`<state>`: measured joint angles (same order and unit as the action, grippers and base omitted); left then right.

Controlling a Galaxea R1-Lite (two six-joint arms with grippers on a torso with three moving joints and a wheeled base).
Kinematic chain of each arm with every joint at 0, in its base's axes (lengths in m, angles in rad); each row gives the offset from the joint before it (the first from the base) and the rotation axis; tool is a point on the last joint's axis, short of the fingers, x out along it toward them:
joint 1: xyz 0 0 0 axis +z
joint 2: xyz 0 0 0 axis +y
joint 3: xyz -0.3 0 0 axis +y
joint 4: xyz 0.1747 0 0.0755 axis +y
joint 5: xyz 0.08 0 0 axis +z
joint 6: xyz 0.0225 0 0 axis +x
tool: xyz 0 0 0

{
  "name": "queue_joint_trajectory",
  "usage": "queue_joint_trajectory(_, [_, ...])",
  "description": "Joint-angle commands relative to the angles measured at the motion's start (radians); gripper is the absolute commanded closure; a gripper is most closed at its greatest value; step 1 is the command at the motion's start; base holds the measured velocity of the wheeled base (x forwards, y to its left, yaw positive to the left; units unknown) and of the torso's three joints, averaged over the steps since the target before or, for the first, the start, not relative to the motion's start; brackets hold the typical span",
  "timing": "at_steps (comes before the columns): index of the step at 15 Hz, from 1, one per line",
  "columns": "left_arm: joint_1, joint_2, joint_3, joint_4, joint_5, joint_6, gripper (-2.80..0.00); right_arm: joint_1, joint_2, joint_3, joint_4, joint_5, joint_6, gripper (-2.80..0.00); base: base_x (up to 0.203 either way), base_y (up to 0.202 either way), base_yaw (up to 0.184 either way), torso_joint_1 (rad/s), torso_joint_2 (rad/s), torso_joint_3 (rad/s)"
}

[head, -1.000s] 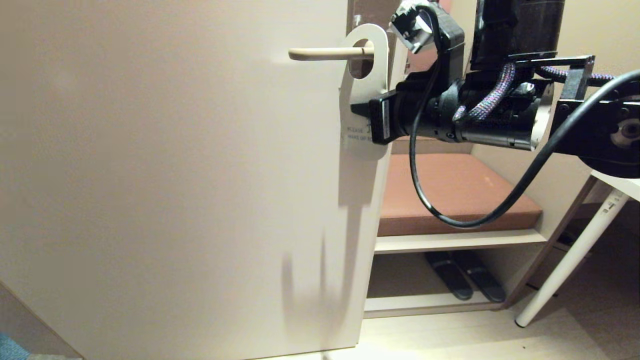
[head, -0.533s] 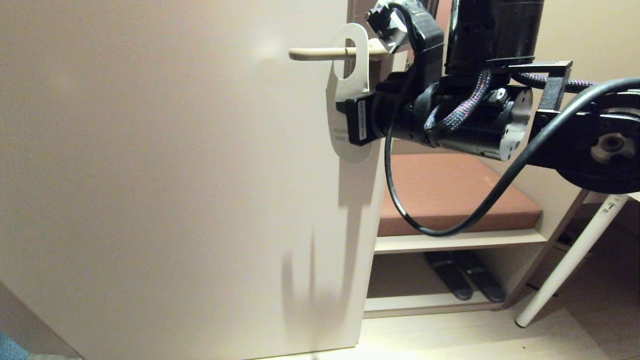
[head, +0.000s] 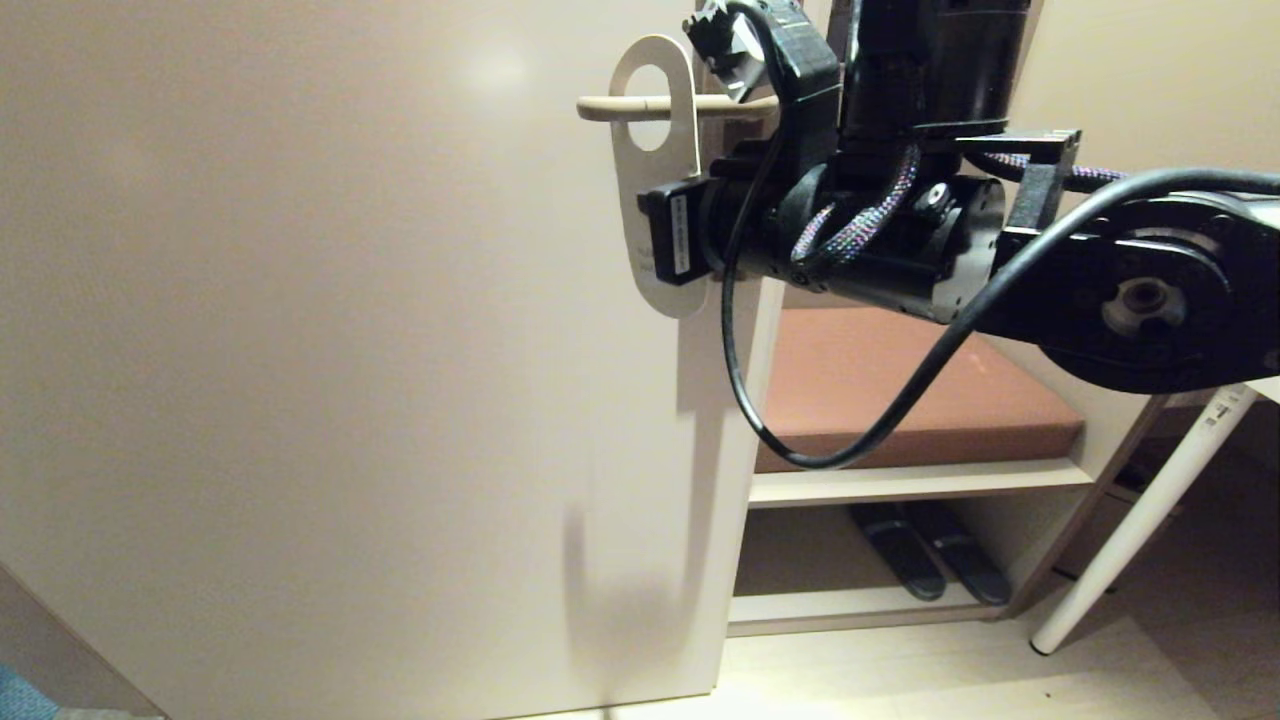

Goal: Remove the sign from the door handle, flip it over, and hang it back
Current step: Take down the sign

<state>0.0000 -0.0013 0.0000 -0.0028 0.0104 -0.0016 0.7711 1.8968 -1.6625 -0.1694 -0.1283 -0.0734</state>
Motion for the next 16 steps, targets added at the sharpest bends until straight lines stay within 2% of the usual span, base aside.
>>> queue_joint_trajectory(1, [0.000, 0.001, 0.000, 0.000, 0.000, 0.000, 0.00, 0.006, 0.042, -0.034, -0.008, -0.010, -0.002, 0.00, 0.000, 0.000, 0.000, 0.000, 0.00, 0.000])
queue_joint_trajectory(5, [0.000, 0.001, 0.000, 0.000, 0.000, 0.000, 0.00, 0.039, 0.090, -0.077, -0.013, -0.069, 0.000, 0.00, 0.000, 0.000, 0.000, 0.000, 0.00, 0.000])
queue_joint_trajectory(16, [0.000, 0.001, 0.000, 0.000, 0.002, 0.000, 0.00, 0.048, 0.158, -0.164, -0.013, -0.065, 0.000, 0.00, 0.000, 0.000, 0.000, 0.000, 0.00, 0.000])
